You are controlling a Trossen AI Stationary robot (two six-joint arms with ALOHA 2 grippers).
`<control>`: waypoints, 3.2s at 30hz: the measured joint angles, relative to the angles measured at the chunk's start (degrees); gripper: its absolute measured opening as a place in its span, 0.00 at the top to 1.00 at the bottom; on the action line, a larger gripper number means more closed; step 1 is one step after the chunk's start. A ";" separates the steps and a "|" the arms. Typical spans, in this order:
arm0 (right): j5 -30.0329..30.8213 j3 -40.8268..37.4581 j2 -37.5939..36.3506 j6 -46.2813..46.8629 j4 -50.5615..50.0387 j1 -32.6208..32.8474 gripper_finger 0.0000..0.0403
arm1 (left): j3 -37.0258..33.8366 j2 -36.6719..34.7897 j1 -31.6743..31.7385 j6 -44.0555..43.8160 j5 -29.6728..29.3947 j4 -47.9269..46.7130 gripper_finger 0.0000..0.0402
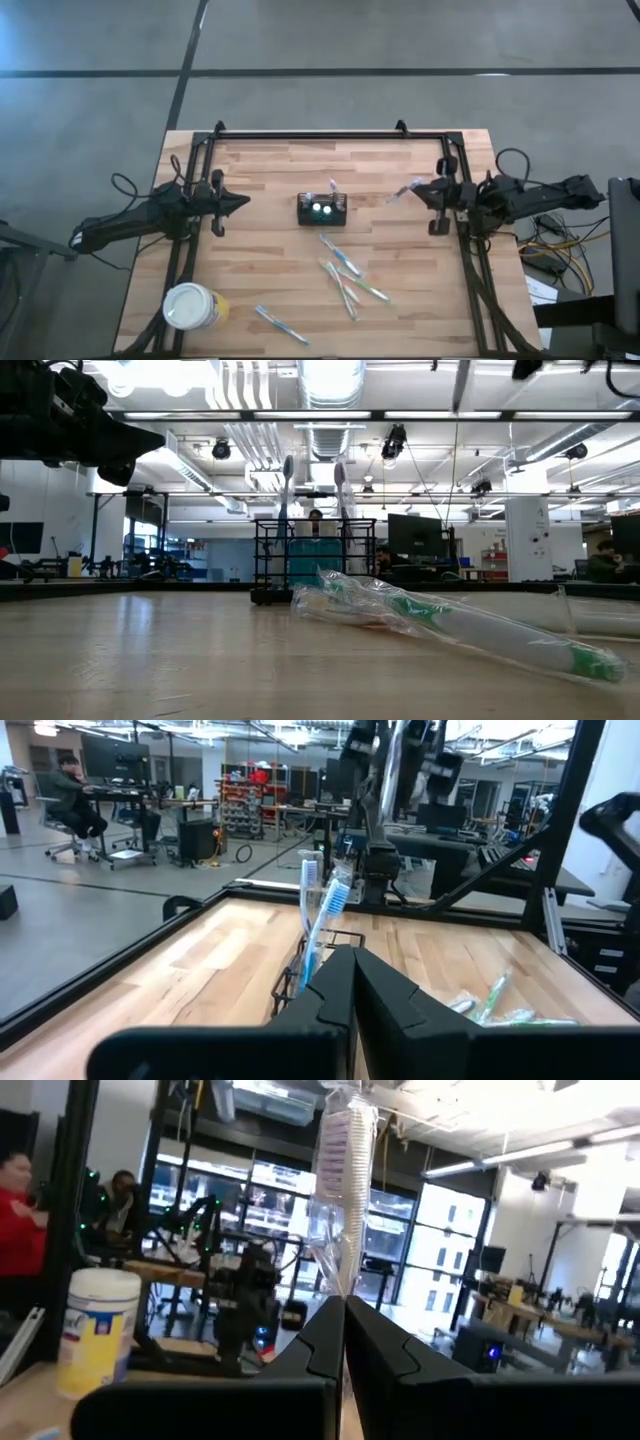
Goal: Pick & Place toothbrushing station
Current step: Put the violet toothbrush into the black wire organizer
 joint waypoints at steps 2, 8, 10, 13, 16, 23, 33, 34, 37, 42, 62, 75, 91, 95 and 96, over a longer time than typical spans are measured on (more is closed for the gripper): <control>-2.01 4.36 3.88 -1.53 -0.66 -0.67 0.98 | 0.00 0.00 0.00 -0.01 0.02 0.08 0.98; -13.31 14.82 15.86 -3.33 -2.64 -5.98 0.98 | 0.00 0.00 0.00 0.04 0.04 0.46 0.98; -17.39 17.74 19.50 -2.31 -2.28 -8.89 0.98 | 0.00 0.00 0.00 0.07 0.07 0.47 0.98; -21.42 20.74 24.49 -0.48 -2.00 -13.61 0.98 | -0.02 0.00 0.00 0.09 0.11 0.45 0.98; -27.00 21.44 29.57 1.89 -0.17 -18.12 0.98 | -0.02 0.00 0.00 0.09 0.15 0.39 0.98; -31.04 19.74 38.71 4.75 6.01 -22.96 0.98 | -0.02 -0.02 -0.02 0.69 0.17 0.27 0.98; -31.19 9.08 42.30 3.30 22.12 -23.12 0.98 | -0.04 0.00 0.00 1.11 0.17 0.23 0.98; -31.19 7.94 42.24 3.40 24.14 -23.24 0.98 | -0.04 0.00 0.00 1.08 0.18 0.23 0.98; -30.74 4.86 43.19 4.83 30.68 -23.31 0.98 | -0.04 0.00 -0.01 0.52 0.17 0.25 0.98; -27.55 2.23 46.49 6.40 38.01 -23.40 0.98 | -0.04 0.00 0.00 0.45 0.07 0.49 0.98; -23.00 4.13 63.65 6.25 45.80 -23.59 0.98 | -0.09 0.00 0.00 0.33 -0.44 0.45 0.98; -22.95 3.87 67.77 3.45 45.88 -22.85 0.98 | -0.09 0.00 0.00 0.68 -0.46 0.45 0.98; -22.80 3.06 71.37 3.75 45.45 -22.13 0.98 | -0.09 0.00 0.00 1.11 -0.68 0.45 0.98; -22.80 2.84 71.87 4.84 45.02 -22.13 0.98 | -0.09 0.00 0.00 1.26 -0.90 0.45 0.98; -22.82 2.84 71.86 5.33 44.84 -22.13 0.98 | -0.09 0.00 0.00 1.27 -0.90 0.45 0.98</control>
